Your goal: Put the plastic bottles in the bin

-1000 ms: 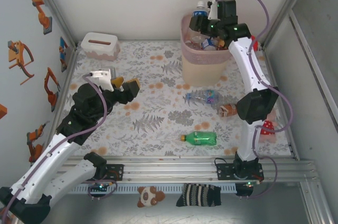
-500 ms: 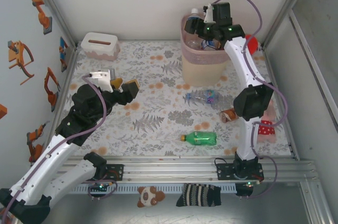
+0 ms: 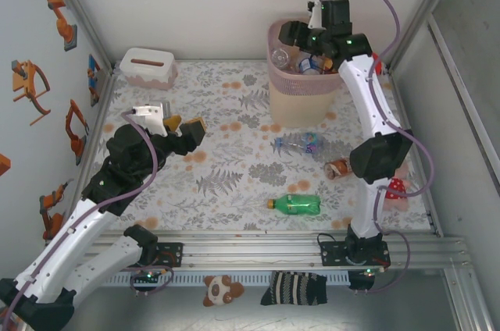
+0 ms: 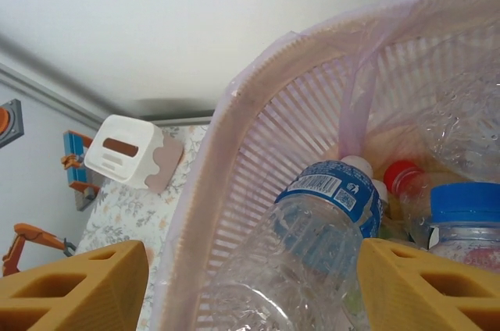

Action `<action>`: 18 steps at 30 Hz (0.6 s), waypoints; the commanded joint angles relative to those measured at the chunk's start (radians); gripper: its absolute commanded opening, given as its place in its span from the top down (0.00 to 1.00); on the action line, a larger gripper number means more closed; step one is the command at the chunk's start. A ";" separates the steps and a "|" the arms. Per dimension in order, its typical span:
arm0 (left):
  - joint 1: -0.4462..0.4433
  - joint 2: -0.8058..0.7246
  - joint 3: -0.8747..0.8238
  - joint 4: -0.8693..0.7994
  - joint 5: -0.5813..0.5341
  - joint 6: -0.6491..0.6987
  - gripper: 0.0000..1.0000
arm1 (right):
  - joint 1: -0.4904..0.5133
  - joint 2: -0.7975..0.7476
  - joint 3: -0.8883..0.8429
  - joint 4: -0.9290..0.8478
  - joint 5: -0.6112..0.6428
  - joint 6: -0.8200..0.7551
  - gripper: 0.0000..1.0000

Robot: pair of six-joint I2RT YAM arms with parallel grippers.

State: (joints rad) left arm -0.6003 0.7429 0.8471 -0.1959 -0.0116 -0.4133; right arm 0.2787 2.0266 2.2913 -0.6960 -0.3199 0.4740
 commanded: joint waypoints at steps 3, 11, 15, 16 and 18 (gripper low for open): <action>0.007 -0.002 0.010 0.016 0.002 0.003 0.22 | 0.007 -0.062 0.021 -0.030 0.013 -0.017 0.33; 0.007 0.011 0.011 0.024 0.012 -0.005 0.22 | 0.012 -0.069 -0.015 -0.046 -0.200 0.049 0.49; 0.007 0.011 0.010 0.024 0.012 -0.007 0.22 | 0.035 -0.076 -0.061 -0.049 -0.229 0.050 0.49; 0.007 0.012 0.010 0.024 0.012 -0.009 0.22 | 0.038 -0.075 -0.072 -0.049 -0.232 0.048 0.49; 0.007 0.010 0.010 0.023 0.012 -0.008 0.22 | 0.044 -0.069 -0.085 -0.048 -0.234 0.048 0.48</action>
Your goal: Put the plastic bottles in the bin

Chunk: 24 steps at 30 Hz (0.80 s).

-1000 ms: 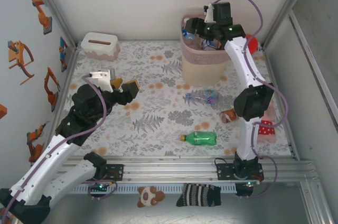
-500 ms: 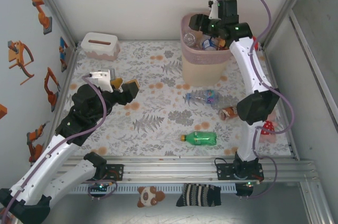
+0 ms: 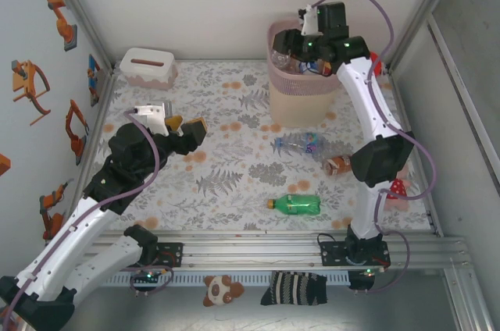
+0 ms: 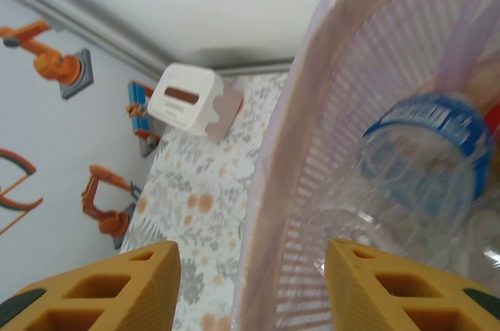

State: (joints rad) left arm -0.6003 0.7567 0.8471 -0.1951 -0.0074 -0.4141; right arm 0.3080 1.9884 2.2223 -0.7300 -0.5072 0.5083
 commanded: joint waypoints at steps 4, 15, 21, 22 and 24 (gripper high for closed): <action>0.007 -0.009 0.011 0.017 0.007 -0.009 0.22 | 0.015 -0.006 -0.015 -0.011 -0.027 0.014 0.40; 0.008 -0.040 0.013 -0.008 -0.010 -0.002 0.22 | 0.015 0.071 0.068 0.036 0.124 -0.013 0.31; 0.008 -0.063 0.016 -0.030 -0.021 0.002 0.22 | 0.015 0.112 0.105 0.085 0.185 -0.035 0.31; 0.007 -0.066 0.017 -0.033 -0.023 0.003 0.22 | 0.015 0.121 0.113 0.094 0.194 -0.040 0.31; 0.008 -0.075 0.017 -0.038 -0.029 0.004 0.22 | 0.014 0.135 0.123 0.113 0.203 -0.045 0.30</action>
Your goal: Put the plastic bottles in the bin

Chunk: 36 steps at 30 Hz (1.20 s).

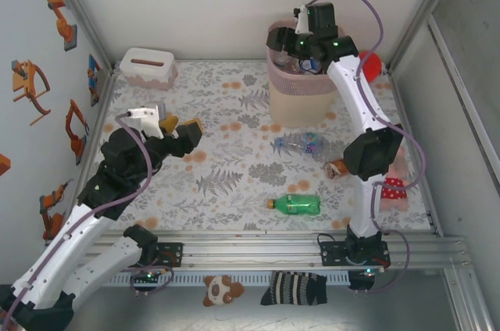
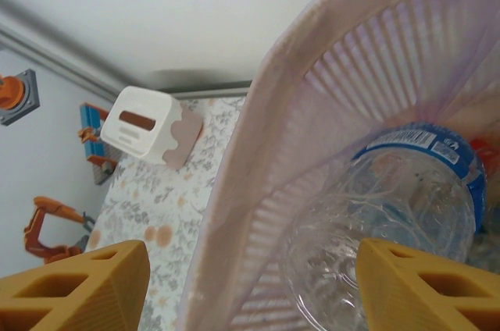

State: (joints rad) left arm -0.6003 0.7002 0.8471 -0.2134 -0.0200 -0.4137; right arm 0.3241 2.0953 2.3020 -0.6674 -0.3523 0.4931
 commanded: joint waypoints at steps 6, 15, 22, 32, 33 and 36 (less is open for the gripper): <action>0.007 -0.033 0.016 -0.039 -0.032 0.009 0.22 | -0.002 0.097 0.097 0.090 0.046 -0.031 0.30; 0.007 -0.047 0.008 -0.048 -0.049 0.009 0.22 | -0.004 0.184 0.079 0.095 0.052 -0.037 0.30; 0.008 -0.051 0.006 -0.052 -0.046 0.005 0.22 | -0.004 0.199 0.063 0.042 0.098 -0.038 0.31; 0.007 -0.045 0.015 -0.057 -0.022 0.004 0.22 | -0.009 0.112 0.096 0.059 0.111 -0.025 0.30; 0.007 -0.036 0.019 -0.060 -0.017 0.006 0.22 | -0.008 0.101 0.108 0.058 0.107 -0.018 0.30; 0.007 -0.005 0.027 -0.066 0.002 0.001 0.22 | -0.009 0.057 0.115 0.046 0.108 -0.022 0.30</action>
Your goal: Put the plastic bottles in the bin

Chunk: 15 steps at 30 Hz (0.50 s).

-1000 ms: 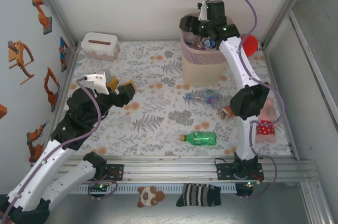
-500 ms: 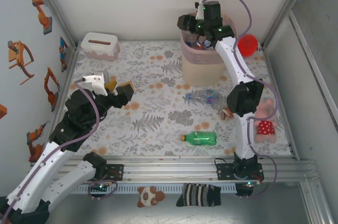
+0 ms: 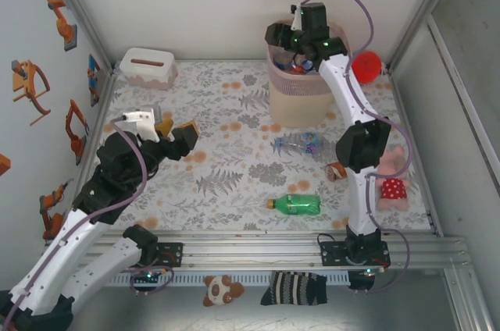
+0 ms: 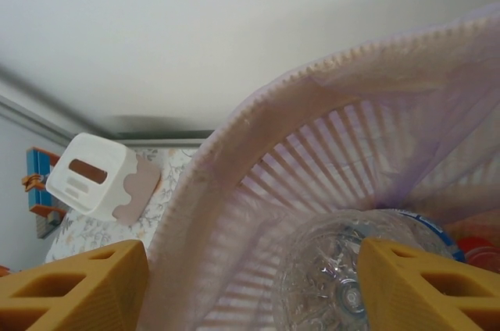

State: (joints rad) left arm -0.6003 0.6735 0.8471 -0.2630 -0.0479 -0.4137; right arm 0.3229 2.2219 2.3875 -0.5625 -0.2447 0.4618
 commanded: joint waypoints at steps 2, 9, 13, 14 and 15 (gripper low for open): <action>0.008 0.047 0.029 -0.015 0.051 -0.009 0.22 | -0.007 -0.105 0.018 -0.077 0.011 -0.007 0.29; 0.006 0.171 0.047 0.012 0.154 -0.036 0.23 | -0.021 -0.252 -0.074 -0.149 0.063 -0.050 0.29; 0.005 0.246 0.053 0.040 0.200 -0.061 0.23 | -0.049 -0.348 -0.156 -0.198 0.091 -0.050 0.30; 0.006 0.266 0.055 0.050 0.208 -0.067 0.24 | -0.059 -0.382 -0.193 -0.201 0.096 -0.052 0.30; 0.005 0.284 0.055 0.060 0.221 -0.076 0.24 | -0.070 -0.416 -0.233 -0.199 0.105 -0.052 0.30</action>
State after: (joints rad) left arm -0.6003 0.9276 0.8680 -0.2485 0.1093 -0.4541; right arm 0.2813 1.8801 2.2246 -0.7139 -0.1841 0.4259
